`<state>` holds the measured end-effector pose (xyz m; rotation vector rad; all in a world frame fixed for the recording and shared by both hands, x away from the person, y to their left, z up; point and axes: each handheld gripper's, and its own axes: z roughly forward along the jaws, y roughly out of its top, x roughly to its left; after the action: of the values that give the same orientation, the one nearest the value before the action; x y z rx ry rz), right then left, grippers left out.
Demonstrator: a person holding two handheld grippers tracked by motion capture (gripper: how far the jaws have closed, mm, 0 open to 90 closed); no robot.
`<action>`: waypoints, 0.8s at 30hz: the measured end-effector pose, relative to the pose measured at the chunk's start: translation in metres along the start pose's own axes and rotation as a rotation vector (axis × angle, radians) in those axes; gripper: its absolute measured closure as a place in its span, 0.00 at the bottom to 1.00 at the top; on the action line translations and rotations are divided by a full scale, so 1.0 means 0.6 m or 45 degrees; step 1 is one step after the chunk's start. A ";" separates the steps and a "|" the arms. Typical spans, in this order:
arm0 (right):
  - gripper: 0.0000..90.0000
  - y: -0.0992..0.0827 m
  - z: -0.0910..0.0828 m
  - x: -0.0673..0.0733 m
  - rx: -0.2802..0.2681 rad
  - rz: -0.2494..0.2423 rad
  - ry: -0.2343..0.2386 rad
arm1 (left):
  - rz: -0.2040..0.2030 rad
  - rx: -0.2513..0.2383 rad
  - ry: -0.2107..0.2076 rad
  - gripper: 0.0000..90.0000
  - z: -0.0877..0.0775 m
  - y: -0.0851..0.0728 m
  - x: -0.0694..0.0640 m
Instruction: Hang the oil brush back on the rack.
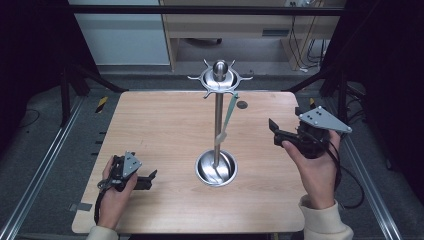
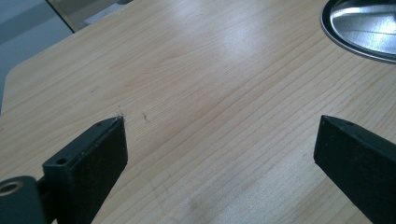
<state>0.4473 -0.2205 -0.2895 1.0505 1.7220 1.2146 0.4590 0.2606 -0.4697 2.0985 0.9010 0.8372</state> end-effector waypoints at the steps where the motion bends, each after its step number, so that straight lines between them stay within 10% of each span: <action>1: 0.15 -0.001 0.000 -0.002 -0.004 0.003 -0.007 | 0.000 0.000 0.000 0.03 0.000 0.000 0.000; 24: 0.12 -0.054 0.031 -0.055 0.074 0.026 -0.085 | 0.003 -0.003 0.002 0.03 -0.001 0.001 0.000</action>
<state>0.4699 -0.2516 -0.3210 1.1330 1.7078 1.1351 0.4585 0.2606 -0.4691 2.0977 0.8981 0.8414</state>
